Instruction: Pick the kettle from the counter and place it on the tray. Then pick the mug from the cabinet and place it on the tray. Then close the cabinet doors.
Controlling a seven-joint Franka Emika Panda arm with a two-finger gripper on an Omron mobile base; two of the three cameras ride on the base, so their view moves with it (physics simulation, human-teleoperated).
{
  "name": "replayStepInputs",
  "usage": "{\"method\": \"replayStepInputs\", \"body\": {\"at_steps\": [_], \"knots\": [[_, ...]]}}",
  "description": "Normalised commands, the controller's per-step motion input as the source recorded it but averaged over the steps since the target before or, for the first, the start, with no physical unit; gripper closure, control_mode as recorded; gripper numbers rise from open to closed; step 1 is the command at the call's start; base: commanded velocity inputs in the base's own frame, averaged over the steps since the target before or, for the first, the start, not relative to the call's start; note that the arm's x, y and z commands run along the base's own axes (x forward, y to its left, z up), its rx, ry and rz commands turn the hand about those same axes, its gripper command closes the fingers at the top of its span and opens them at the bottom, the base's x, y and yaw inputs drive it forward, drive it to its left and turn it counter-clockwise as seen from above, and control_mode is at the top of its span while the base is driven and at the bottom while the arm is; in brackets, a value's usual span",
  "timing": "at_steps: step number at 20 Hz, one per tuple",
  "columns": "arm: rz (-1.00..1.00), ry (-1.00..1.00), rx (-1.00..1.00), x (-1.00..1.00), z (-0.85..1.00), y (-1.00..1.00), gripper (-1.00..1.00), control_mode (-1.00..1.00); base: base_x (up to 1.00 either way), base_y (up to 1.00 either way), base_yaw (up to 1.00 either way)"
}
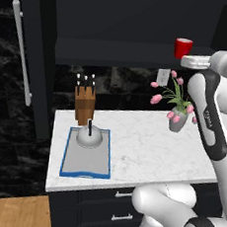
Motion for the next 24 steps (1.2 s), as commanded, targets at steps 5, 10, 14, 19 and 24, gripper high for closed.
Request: {"method": "replayStepInputs", "body": {"at_steps": [5,10,14,19,24], "knots": [[0.0,0.12,0.0,0.61,0.03,-0.28,-1.0,-1.0,0.0,0.0,0.0],[0.0,0.07,0.0,0.65,0.05,-0.25,-1.0,-1.0,0.0,0.0,0.0],[0.0,0.0,0.0,0.62,0.0,-0.21,-1.0,-1.0,0.0,0.0,0.0],[0.0,-0.08,0.0,0.47,-0.12,-0.26,-1.0,-1.0,0.0,0.0,0.0],[0.0,-0.12,0.0,0.36,-0.13,-0.13,-1.0,-1.0,0.0,0.0,0.0]]}}
